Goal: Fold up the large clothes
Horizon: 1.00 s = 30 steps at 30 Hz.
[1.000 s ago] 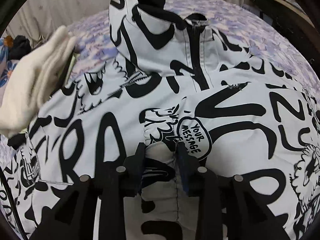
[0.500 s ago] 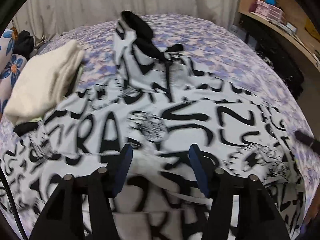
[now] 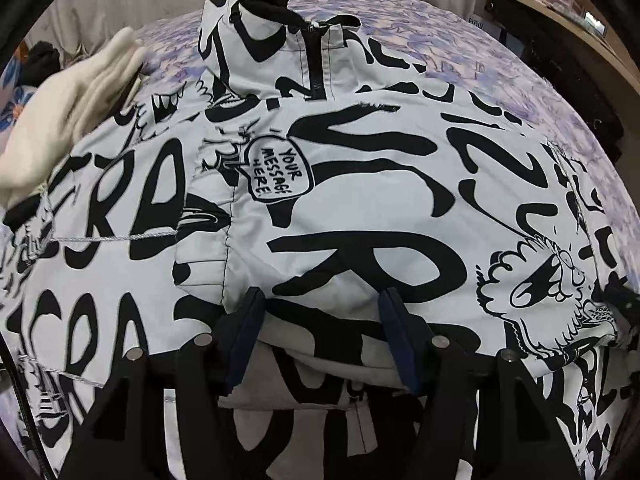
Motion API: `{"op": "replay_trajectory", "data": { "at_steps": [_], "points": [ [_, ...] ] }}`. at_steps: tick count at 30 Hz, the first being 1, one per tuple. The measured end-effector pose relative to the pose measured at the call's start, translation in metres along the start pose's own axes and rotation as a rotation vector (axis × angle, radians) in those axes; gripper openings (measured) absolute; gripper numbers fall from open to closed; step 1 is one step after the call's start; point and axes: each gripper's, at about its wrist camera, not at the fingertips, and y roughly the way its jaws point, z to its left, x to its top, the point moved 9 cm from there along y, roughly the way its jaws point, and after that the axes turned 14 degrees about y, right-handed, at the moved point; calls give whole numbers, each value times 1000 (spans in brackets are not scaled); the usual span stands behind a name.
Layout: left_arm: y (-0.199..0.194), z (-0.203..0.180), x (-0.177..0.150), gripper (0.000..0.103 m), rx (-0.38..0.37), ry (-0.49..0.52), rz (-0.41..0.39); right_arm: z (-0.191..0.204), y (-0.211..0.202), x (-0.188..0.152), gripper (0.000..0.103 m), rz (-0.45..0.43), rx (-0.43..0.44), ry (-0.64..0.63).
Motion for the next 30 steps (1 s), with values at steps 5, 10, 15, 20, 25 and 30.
{"op": "replay_trajectory", "data": {
  "at_steps": [5, 10, 15, 20, 25, 30],
  "points": [
    [-43, 3, 1, 73, -14, -14, -33, 24, -30, -8, 31, -27, 12, -20],
    [-122, 33, -16, 83, 50, -15, -131, 68, -71, -32, 41, -75, 89, -76],
    [-190, 89, -57, 84, 100, -38, -162, 124, -109, -57, 51, -106, 169, -144],
    [-245, 173, -113, 90, 164, -162, -184, 187, -139, -89, 61, -119, 240, -246],
    [-277, 261, -176, 90, 203, -337, -194, 259, -160, -124, 61, -138, 293, -374],
    [-276, 335, -235, 90, 183, -518, -205, 325, -163, -154, 61, -147, 331, -459]
  ]
}}
